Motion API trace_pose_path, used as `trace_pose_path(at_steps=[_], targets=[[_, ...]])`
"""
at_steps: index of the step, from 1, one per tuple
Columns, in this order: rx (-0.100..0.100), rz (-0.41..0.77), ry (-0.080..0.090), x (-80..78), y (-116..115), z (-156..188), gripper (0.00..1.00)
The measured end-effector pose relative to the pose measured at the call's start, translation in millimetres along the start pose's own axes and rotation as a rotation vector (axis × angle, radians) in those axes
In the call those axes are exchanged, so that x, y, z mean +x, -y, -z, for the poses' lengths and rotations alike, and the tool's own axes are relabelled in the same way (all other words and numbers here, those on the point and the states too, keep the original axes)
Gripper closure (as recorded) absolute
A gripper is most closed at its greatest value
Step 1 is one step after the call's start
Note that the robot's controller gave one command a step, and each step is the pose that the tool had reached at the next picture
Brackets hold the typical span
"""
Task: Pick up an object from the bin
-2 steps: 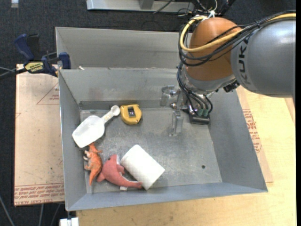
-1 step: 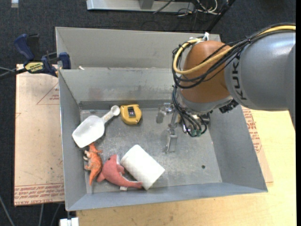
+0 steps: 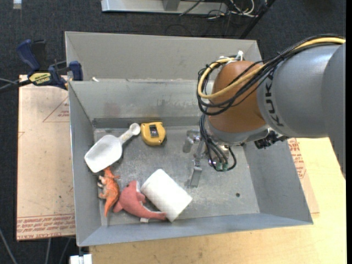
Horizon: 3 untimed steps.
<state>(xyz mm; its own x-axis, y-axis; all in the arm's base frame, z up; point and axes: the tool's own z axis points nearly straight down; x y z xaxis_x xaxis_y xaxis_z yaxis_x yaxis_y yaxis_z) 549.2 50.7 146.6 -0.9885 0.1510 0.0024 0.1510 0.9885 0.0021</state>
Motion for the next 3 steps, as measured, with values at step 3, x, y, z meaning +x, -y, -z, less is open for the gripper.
trace_pose_path(at_steps=[3], targets=[[0.003, 0.295, 0.006, 25.1, -82, -13, 0.0]])
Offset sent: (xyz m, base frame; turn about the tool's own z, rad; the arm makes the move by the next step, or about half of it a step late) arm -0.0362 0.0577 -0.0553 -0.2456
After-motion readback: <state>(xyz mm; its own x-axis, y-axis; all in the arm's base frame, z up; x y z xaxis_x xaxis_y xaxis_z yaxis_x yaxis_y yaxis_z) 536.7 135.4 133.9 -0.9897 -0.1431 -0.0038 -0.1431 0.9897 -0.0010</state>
